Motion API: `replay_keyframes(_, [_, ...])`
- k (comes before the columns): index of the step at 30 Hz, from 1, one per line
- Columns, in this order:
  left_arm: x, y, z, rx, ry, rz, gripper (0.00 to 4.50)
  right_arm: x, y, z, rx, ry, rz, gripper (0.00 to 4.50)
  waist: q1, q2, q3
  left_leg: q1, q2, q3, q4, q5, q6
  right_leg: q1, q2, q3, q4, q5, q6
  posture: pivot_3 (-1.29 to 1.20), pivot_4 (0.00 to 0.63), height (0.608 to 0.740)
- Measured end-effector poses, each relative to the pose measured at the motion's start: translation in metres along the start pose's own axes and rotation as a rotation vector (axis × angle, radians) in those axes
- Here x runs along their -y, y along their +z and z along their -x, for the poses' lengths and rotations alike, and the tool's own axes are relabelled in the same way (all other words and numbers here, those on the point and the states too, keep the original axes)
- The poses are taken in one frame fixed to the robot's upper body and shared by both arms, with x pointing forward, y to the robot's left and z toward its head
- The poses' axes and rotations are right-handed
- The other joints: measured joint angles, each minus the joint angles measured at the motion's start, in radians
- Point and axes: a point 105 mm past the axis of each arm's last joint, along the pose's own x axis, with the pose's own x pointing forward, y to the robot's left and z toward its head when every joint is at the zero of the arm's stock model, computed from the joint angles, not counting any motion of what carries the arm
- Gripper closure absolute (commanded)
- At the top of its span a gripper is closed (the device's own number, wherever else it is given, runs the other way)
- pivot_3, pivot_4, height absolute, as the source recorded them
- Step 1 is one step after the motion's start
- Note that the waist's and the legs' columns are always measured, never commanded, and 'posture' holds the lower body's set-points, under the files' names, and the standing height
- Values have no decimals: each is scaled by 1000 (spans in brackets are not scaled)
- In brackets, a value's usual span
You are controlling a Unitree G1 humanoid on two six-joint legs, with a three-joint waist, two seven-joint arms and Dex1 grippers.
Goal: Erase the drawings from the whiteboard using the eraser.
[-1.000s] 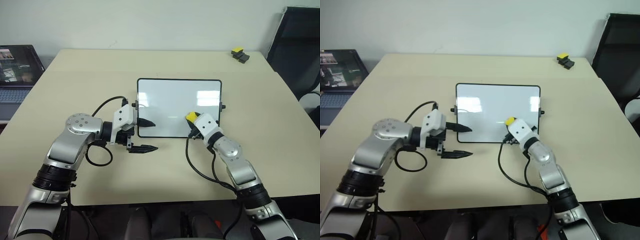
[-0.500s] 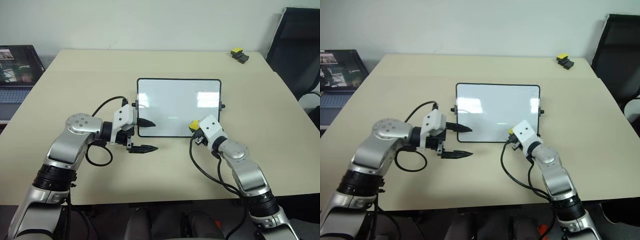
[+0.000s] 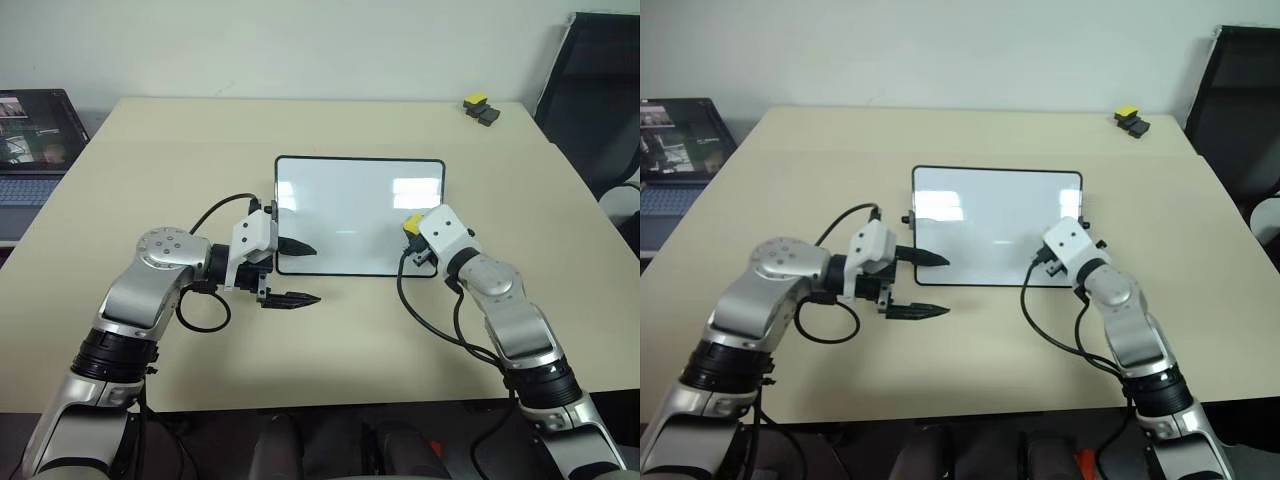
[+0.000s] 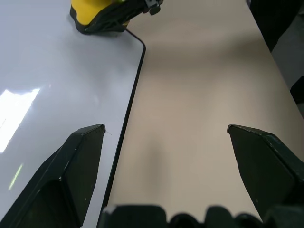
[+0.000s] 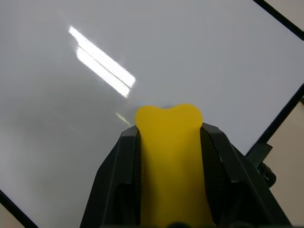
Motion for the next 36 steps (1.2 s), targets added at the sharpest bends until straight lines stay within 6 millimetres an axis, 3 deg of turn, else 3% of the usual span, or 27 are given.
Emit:
replay_keyframes(8, [1, 0, -2, 7, -8, 6, 0, -17, -43, 24, -141, 82, -6, 3179, -1, -4, -3, 8, 0, -1, 2, 1, 2, 8, 0, 0, 2, -1, 4, 0, 150, 740])
replay_keyframes(12, [2, 1, -3, 9, -14, 6, 0, -19, -45, 26, -157, 100, -1, 3179, -6, -4, -3, 11, 1, -3, 1, 1, 2, 11, 0, 1, 1, -1, 4, 0, 150, 740])
replay_keyframes(17, [2, 0, -2, 8, -20, 6, 0, -14, -15, 19, -106, 88, -77, 3179, -12, -1, -1, 4, 1, -3, 0, 1, 2, 3, 0, 2, 2, -1, 4, 0, 150, 740])
replay_keyframes(21, [2, 0, -2, 6, -20, 7, 0, -1, 65, 15, 126, 90, -115, 3179, -9, 1, 0, -2, 0, -4, 0, 1, 1, -4, 1, 1, 4, 0, 0, 0, 150, 740])
replay_keyframes(23, [2, -1, -2, 5, -19, 7, 0, 8, 85, 15, 183, 60, -101, 3180, -4, 0, 0, -2, 0, -3, -1, 1, 1, -3, 1, 1, 0, 0, 0, 0, 150, 740])
replay_keyframes(26, [3, -3, -1, -1, -15, 12, 0, 11, 89, 3, 195, 29, -119, 3180, 2, 0, 0, -3, 0, -3, -3, 1, 1, -3, 1, 1, -4, 1, -1, 0, 150, 740])
replay_keyframes(30, [2, -3, -1, -2, -4, 14, 0, 9, 70, -22, 145, 1, -109, 3180, 2, 1, 0, -3, 0, -1, -4, 1, 1, -3, 0, 1, -5, 1, -1, 0, 150, 740])
replay_keyframes(32, [3, -6, 0, -7, 3, 22, 0, -1, 58, -35, 137, 20, -72, 3180, 0, 1, 0, -3, 0, -1, -4, 1, 1, -3, 0, 1, -5, 1, -1, 0, 150, 740])
replay_keyframes(36, [2, -7, 1, -11, 14, 25, 0, -24, 55, -37, 174, 83, -47, 3180, -6, 0, 0, -1, 1, -2, -4, 1, 1, -1, 1, 1, -4, 1, -1, 0, 150, 740])
